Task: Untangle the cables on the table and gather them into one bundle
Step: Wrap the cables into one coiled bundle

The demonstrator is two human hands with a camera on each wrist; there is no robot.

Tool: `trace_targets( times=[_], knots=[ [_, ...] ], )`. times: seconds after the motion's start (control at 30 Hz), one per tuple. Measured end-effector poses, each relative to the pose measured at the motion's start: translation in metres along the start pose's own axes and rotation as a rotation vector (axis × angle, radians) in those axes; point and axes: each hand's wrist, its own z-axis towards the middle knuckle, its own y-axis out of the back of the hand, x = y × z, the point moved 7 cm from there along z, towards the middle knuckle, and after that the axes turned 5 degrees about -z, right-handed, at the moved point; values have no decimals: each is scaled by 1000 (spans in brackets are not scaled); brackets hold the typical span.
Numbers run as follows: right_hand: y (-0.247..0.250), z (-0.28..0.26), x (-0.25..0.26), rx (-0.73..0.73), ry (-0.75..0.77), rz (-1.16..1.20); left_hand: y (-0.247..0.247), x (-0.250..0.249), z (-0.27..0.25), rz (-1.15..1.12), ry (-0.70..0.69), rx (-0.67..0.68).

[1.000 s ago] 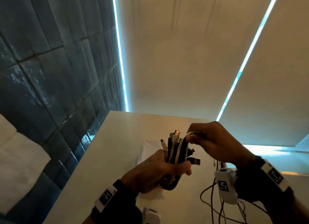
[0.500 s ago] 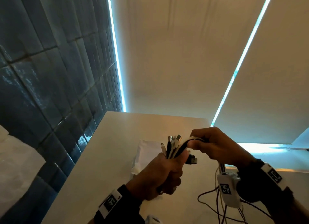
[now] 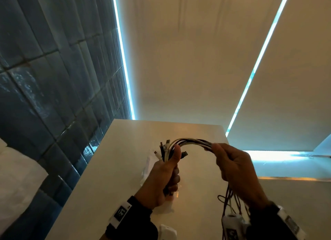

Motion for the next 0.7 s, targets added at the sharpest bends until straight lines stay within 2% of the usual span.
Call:
trace_targets(
  times=[0.07,0.13,0.2,0.3,0.4,0.47,0.53,0.63,0.7],
  knots=[
    [-13,-10,24,-96,159,-175,-10,3,2,-19,-21,20],
    [-32,-15,36,-80,289,-301,-15,7,3,-64,-21,33],
    [-46,-17,35,-4,348,-409,-18,11,3,-78,-5,45],
    [-68,-23,30,200,403,-507,-23,9,3,-88,20,40],
    [-81,-33,33,271,483,-651,-21,9,9,-103,44,-8],
    [-86,-32,31,318,460,-689,-21,9,13,-136,45,11],
    [-88,-32,23,372,387,-675,-16,5,16,-154,-3,-30],
    [-85,-30,13,313,271,-586,-8,-5,24,-160,-113,-46],
    [-81,-30,-3,273,148,-440,1,-15,29,-251,-174,-73]
  ],
)
